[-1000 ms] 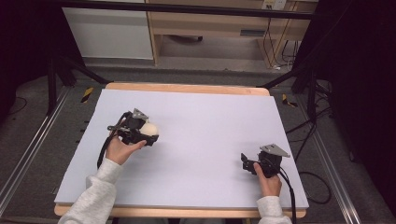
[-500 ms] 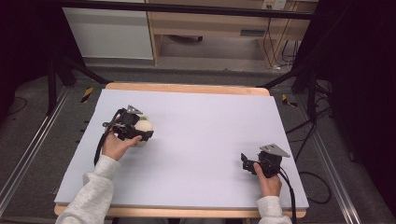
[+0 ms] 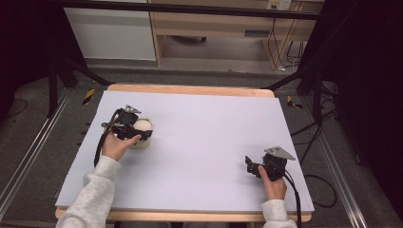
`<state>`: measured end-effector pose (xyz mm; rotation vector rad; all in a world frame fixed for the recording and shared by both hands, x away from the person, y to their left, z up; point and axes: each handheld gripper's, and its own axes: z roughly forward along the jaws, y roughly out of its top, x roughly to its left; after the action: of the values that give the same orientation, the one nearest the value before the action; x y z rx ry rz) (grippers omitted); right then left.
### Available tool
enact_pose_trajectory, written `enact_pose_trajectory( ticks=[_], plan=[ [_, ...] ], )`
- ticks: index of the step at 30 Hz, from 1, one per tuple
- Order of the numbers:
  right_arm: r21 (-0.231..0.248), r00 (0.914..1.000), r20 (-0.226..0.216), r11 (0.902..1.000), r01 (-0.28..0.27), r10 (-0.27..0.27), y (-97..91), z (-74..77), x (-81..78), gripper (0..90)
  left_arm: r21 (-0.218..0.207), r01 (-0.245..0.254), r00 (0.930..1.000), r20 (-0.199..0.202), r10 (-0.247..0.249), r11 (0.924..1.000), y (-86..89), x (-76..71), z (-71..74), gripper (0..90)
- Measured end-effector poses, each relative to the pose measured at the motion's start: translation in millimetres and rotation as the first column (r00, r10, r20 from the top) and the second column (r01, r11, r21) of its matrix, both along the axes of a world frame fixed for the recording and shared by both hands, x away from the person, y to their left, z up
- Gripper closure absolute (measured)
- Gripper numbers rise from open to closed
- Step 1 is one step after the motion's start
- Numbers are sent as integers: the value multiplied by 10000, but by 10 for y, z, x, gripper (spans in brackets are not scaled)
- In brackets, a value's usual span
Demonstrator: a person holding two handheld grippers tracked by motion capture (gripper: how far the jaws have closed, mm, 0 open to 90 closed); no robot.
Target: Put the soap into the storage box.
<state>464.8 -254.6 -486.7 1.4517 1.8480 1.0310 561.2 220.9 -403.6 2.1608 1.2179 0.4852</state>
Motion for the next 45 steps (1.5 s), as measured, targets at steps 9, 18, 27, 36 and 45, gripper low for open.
enact_pose_trajectory(
  ticks=[9, 18, 27, 36, 45],
  plan=[
    [-13, 10000, 10, 10000, 7, -7, 1, -1, 1, 41, 15, -170, 9998, -126, 170, 9999, 35, 55, -47, 238],
    [16, 10000, -17, 10000, -5, 5, 1, 0, -1, 41, 61, -521, 9982, -306, 523, 9986, 108, 133, -113, 238],
    [-20, 10000, 17, 10000, -1, 1, 1, -1, 0, 41, -7, -680, 9971, -355, 679, 9977, 161, 186, -149, 238],
    [8, 10000, -8, 10000, 4, -4, 2, 0, 0, 41, 88, -595, 9972, -440, 598, 9982, 165, 228, -196, 238],
    [23, 10000, -17, 10000, -4, 4, 0, 0, 0, 41, 253, -613, 9965, -558, 627, 9978, 171, 258, -233, 238]
  ],
)
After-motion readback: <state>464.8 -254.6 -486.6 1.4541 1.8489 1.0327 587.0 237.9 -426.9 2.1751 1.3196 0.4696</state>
